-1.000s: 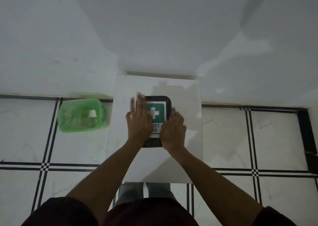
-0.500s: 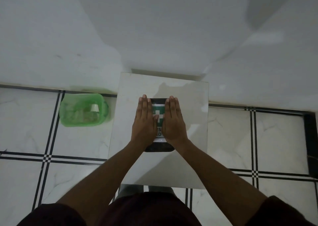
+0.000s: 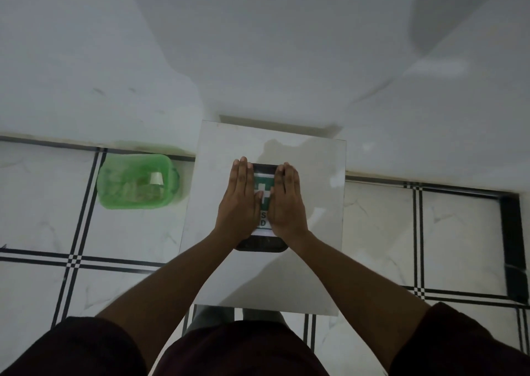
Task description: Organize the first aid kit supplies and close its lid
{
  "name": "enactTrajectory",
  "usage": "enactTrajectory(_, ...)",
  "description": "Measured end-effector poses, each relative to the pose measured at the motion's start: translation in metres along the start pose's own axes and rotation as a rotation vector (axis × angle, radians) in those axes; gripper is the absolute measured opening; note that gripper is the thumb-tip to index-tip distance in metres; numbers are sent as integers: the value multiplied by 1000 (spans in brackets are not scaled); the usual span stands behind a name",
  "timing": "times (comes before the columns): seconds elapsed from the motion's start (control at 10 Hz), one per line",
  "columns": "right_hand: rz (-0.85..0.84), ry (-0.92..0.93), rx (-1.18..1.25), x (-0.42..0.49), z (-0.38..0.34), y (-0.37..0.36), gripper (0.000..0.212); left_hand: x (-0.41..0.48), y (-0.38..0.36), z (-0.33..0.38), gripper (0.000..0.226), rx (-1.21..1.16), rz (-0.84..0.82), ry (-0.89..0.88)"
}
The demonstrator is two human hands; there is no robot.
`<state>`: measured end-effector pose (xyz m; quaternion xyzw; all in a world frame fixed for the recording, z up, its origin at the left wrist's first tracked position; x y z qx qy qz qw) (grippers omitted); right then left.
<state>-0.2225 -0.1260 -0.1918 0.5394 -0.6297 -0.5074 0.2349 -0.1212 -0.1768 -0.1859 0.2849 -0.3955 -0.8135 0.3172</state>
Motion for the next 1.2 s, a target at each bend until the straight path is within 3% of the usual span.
enactTrajectory(0.2,18,5,-28,2,0,1,77,2,2,-2,68,-22,-38,2)
enactTrajectory(0.5,126,-54,73,-50,-5,1,64,-43,-3,-7,61,73,18,157)
enactTrajectory(1.2,216,-105,126,-62,-5,-2,57,-60,2,1,59,-38,-12,35)
Point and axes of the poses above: each hand's wrist, its own x-axis towards the middle knuckle, its own y-axis out of the back of the hand, z = x × y, the point moved 6 cm from there along x, towards the middle knuckle, and after that the axes turned 5 degrees about -z, right-handed, at the moved point
